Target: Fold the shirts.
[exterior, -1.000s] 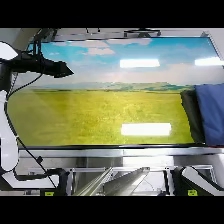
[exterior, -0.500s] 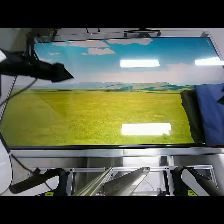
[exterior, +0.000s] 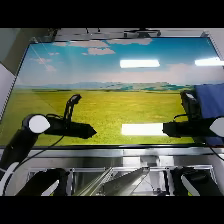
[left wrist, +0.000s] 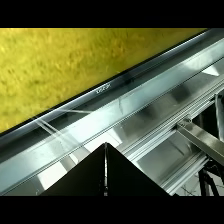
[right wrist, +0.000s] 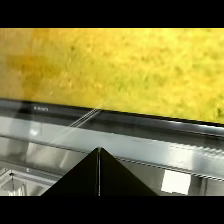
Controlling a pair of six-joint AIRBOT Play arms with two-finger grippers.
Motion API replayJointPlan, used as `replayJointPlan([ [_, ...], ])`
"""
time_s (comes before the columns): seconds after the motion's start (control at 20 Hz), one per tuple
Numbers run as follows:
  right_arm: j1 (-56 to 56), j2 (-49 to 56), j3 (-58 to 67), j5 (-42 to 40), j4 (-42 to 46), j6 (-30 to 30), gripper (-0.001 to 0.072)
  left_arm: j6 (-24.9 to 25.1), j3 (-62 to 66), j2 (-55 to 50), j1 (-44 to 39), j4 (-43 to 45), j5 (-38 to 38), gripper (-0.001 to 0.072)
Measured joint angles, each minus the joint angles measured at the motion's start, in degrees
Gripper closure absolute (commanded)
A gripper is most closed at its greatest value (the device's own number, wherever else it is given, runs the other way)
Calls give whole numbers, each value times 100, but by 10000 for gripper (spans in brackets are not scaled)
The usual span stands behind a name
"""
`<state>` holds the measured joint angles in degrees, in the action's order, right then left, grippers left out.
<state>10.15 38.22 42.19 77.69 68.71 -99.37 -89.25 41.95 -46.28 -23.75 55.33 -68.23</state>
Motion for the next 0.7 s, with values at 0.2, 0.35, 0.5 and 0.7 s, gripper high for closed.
replayJointPlan([
  [0.2,262,-138,-260,-17,-129,-26,696,-245,-466,625,-179,2,280,686],
  [0.35,319,-166,-317,133,-195,-46,696,-332,-575,942,-219,7,363,686],
  [0.5,339,-177,-337,199,-223,-46,696,-363,-612,1119,-232,9,385,686],
  [0.7,348,-177,-345,229,-243,-46,696,-376,-629,1200,-236,9,420,686],
])
